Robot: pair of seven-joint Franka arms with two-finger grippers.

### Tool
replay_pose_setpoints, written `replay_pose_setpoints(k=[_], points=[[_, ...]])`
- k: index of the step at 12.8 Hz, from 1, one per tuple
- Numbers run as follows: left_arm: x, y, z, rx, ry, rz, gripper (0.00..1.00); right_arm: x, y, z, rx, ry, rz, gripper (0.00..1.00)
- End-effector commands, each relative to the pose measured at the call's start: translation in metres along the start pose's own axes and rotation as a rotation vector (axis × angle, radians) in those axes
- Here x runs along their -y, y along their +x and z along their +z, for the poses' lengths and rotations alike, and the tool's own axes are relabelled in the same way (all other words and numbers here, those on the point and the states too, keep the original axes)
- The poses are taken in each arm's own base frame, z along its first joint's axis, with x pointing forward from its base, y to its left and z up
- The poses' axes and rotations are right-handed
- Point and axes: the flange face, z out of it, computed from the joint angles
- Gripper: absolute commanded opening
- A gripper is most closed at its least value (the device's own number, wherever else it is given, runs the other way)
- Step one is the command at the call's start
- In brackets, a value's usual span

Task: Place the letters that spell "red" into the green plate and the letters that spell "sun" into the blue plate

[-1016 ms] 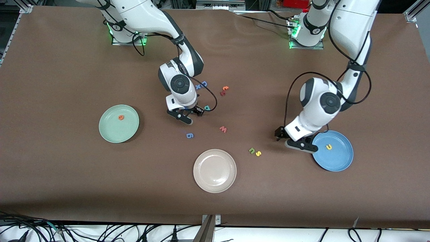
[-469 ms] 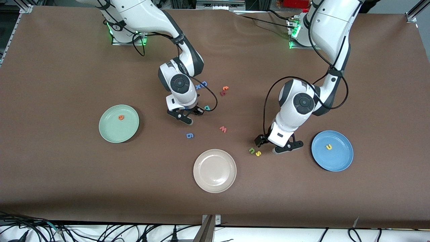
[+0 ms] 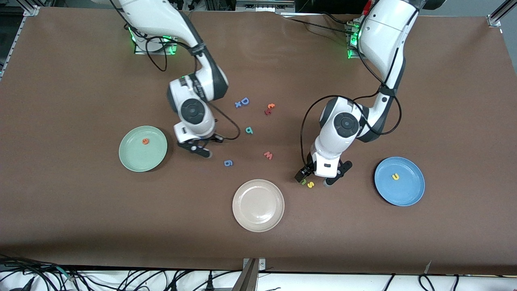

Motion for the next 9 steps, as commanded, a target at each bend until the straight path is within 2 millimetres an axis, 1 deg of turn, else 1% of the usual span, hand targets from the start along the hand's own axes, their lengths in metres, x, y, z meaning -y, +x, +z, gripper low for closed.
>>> replay_pose_setpoints(k=[1, 2, 3, 5, 6, 7, 9], points=[[-0.009, -0.002, 0.024, -0.012, 0.015, -0.05, 1.0, -0.06, 0.034, -0.024, 0.039, -0.036, -0.113, 0.14], [-0.007, 0.0, 0.025, -0.02, 0.021, -0.047, 1.0, -0.085, 0.051, -0.026, 0.049, -0.051, -0.142, 0.14], [-0.003, 0.0, 0.033, -0.022, 0.036, -0.046, 1.0, -0.108, 0.064, -0.022, 0.058, -0.061, -0.181, 0.14], [0.005, 0.01, 0.042, -0.056, 0.066, -0.022, 0.98, -0.149, 0.086, -0.005, 0.078, -0.057, -0.218, 0.14], [0.006, 0.01, 0.042, -0.055, 0.07, -0.02, 0.97, -0.171, 0.096, 0.009, 0.079, -0.051, -0.221, 0.14], [0.007, 0.011, 0.043, -0.051, 0.083, -0.022, 0.97, -0.176, 0.096, 0.021, 0.065, -0.051, -0.221, 0.15], [0.007, 0.011, 0.042, -0.048, 0.087, -0.028, 0.98, -0.18, 0.09, 0.045, 0.049, -0.043, -0.209, 0.15]])
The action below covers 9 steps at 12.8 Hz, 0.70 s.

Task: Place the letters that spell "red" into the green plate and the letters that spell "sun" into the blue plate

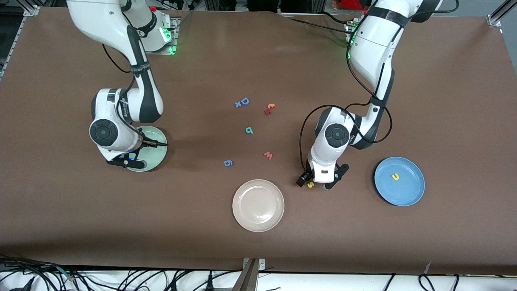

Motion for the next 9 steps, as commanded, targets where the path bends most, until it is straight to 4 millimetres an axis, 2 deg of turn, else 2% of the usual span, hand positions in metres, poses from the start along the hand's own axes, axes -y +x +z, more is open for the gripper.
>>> replay_pose_setpoints(k=[1, 4, 5, 6, 7, 9], points=[[-0.015, 0.001, -0.01, -0.024, -0.003, 0.011, 0.98, 0.007, -0.01, 0.025, -0.015, 0.045, 0.01, 0.15], [-0.022, 0.001, -0.016, -0.029, -0.021, 0.014, 0.98, 0.021, -0.014, 0.036, 0.01, 0.089, 0.031, 0.15], [-0.021, 0.004, -0.01, -0.032, -0.015, 0.014, 0.98, 0.019, -0.014, 0.036, 0.009, 0.091, 0.035, 0.24], [-0.024, 0.007, -0.003, -0.048, -0.013, 0.018, 0.98, 0.02, -0.014, 0.036, 0.012, 0.09, 0.033, 0.73], [-0.029, 0.002, 0.009, -0.053, -0.012, 0.03, 0.98, 0.02, -0.013, 0.032, 0.011, 0.094, 0.034, 1.0], [-0.032, 0.004, 0.006, -0.062, -0.018, 0.035, 0.98, 0.022, -0.012, 0.018, 0.011, 0.106, 0.028, 1.0]])
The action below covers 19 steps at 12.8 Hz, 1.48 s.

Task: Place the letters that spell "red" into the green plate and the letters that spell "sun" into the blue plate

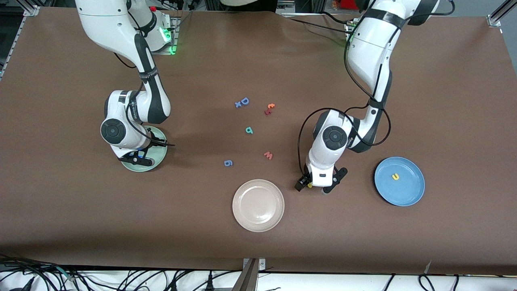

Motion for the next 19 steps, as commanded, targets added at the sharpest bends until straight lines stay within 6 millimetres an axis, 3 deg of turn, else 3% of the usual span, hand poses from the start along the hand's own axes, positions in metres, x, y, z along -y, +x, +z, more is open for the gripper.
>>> replay_pose_setpoints(k=[1, 3, 4, 8, 12, 15, 19], points=[[-0.012, 0.002, 0.003, -0.033, 0.004, 0.016, 0.98, 0.009, -0.001, -0.029, 0.008, 0.043, -0.009, 1.0], [-0.013, 0.001, 0.002, -0.033, 0.003, 0.018, 0.98, 0.026, -0.005, -0.054, 0.063, 0.05, 0.022, 1.0], [-0.012, 0.001, 0.004, -0.032, 0.006, 0.018, 0.98, 0.047, -0.01, -0.063, 0.075, 0.048, 0.087, 0.99], [-0.007, -0.003, 0.01, -0.024, 0.017, 0.02, 0.97, 0.161, -0.06, -0.071, 0.014, 0.079, 0.337, 0.99], [-0.008, -0.006, 0.011, -0.016, 0.016, 0.009, 0.96, 0.257, -0.096, -0.05, -0.029, 0.222, 0.643, 0.99], [-0.01, -0.016, 0.012, 0.007, 0.01, -0.01, 0.96, 0.313, -0.112, -0.042, 0.029, 0.271, 0.779, 0.99], [-0.011, -0.02, 0.012, 0.018, 0.006, -0.022, 0.96, 0.342, -0.131, -0.015, 0.007, 0.277, 0.777, 0.95]])
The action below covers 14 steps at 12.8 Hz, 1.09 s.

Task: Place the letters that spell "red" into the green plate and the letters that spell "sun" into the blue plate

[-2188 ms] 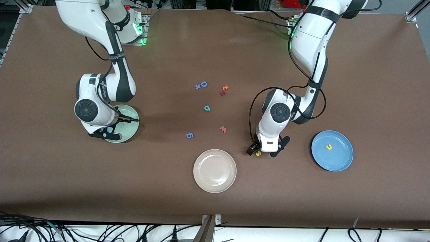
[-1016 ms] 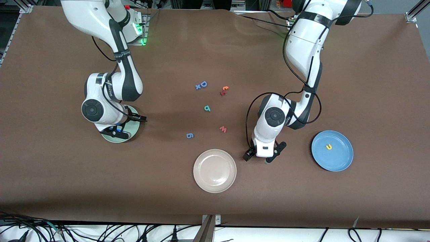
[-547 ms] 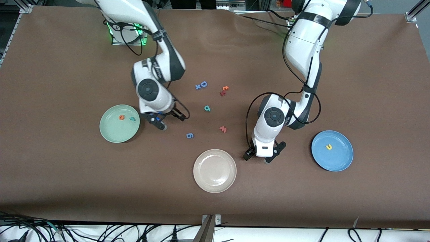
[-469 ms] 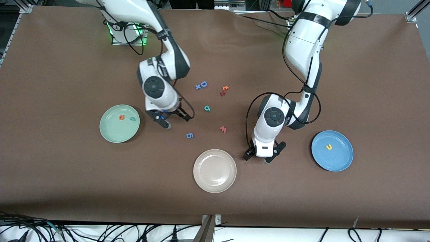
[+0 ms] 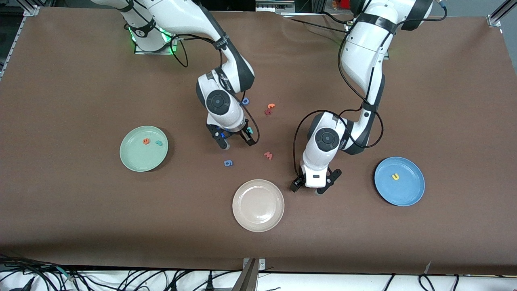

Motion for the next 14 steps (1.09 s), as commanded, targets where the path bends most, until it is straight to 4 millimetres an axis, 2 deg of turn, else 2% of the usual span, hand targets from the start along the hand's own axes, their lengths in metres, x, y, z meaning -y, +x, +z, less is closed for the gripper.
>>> replay_pose_setpoints(k=[1, 3, 5, 8, 10, 12, 14], points=[[-0.002, -0.008, 0.006, 0.017, 0.008, -0.013, 0.93, 0.004, -0.021, 0.024, -0.005, 0.031, 0.002, 0.94], [0.001, -0.008, 0.01, 0.015, 0.017, -0.008, 0.79, 0.002, -0.021, 0.03, -0.01, 0.02, 0.01, 0.92], [0.005, -0.009, 0.017, 0.016, 0.03, -0.004, 0.75, -0.004, -0.024, 0.036, -0.016, 0.006, 0.002, 0.92], [0.005, -0.009, 0.017, 0.016, 0.03, -0.004, 0.66, -0.005, -0.021, 0.038, -0.023, 0.001, 0.001, 0.86], [0.005, -0.009, 0.017, 0.015, 0.03, -0.003, 0.51, -0.007, -0.022, 0.043, -0.026, -0.007, -0.005, 0.72], [0.005, -0.009, 0.018, 0.016, 0.032, -0.003, 0.43, -0.008, -0.024, 0.045, -0.027, -0.011, -0.01, 0.53], [0.008, -0.009, 0.019, 0.017, 0.036, 0.017, 0.23, -0.008, -0.024, 0.045, -0.029, -0.013, -0.014, 0.31]])
